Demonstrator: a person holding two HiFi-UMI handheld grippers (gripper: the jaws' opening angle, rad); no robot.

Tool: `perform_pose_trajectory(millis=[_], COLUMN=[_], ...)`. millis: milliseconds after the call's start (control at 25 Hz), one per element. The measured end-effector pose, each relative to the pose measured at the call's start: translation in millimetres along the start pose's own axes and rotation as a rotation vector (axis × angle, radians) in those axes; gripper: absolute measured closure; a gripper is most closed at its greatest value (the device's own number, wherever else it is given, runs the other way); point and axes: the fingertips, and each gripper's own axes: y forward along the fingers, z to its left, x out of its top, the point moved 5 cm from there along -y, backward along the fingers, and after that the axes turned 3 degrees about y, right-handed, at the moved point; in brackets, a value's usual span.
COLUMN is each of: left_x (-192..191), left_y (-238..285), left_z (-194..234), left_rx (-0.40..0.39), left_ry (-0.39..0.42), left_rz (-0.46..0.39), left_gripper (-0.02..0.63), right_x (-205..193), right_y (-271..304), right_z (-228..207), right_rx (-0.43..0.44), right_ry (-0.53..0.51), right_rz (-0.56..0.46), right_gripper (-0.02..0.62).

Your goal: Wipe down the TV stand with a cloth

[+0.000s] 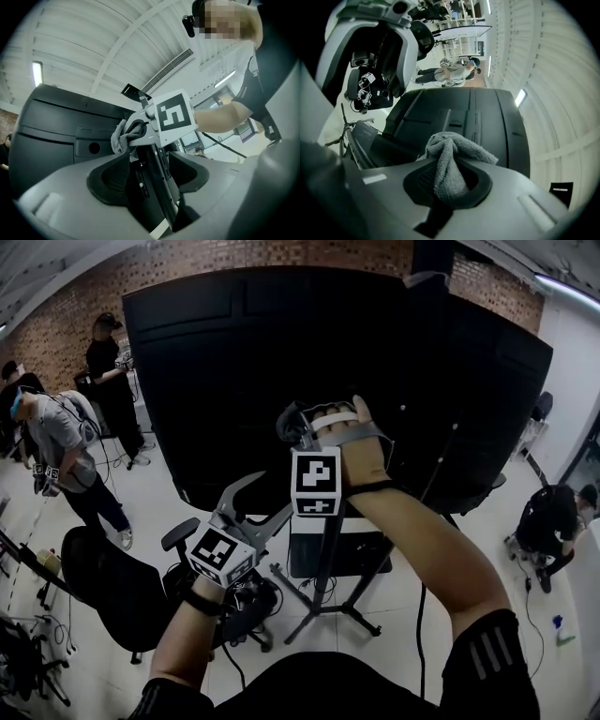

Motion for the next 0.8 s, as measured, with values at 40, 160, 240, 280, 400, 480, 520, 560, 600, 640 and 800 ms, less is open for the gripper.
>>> perform_pose_trajectory(millis=[40, 160, 240, 280, 400, 480, 520, 560, 600, 640, 800], left_x=[-1, -6, -7, -8, -10, -10, -10, -10, -11, -12, -15], left_y=[-2, -6, -9, -11, -19, -24, -26, -29, -31, -32, -36], left_z=[2, 10, 16, 18, 23, 25, 27, 28, 29, 30, 32], left_rx=[-0.001, -0.004, -0.002, -0.001, 0.005, 0.01, 0.013, 0.015, 0.017, 0.018, 0.025], left_ry=[-0.005, -0.013, -0.021, -0.024, -0.032, -0.035, -0.036, -0.036, -0.037, -0.038, -0.045], left_rz=[-0.001, -0.007, -0.012, -0.014, -0.016, -0.016, -0.015, -0.013, -0.012, -0.013, -0.009], left_gripper=[0.321, 0.321, 0.321, 0.321, 0.321, 0.321, 0.321, 0.321, 0.321, 0.321, 0.321], right_x=[2, 3, 3, 4, 9, 12, 13, 16, 18, 20, 42], right_y=[5, 21, 30, 32, 35, 35, 35, 34, 34, 33, 29], right_z=[0, 0, 2, 2, 3, 3, 3, 2, 2, 2, -1], right_rx=[0.009, 0.031, 0.045, 0.045, 0.04, 0.037, 0.033, 0.029, 0.025, 0.021, 0.005], right_ry=[-0.017, -0.062, -0.072, -0.075, -0.084, -0.094, -0.096, -0.093, -0.088, -0.083, -0.063], right_rz=[0.016, 0.065, 0.078, 0.081, 0.086, 0.09, 0.085, 0.075, 0.063, 0.049, -0.022], right_gripper=[0.574, 0.574, 0.575, 0.575, 0.575, 0.575, 0.575, 0.575, 0.575, 0.575, 0.575])
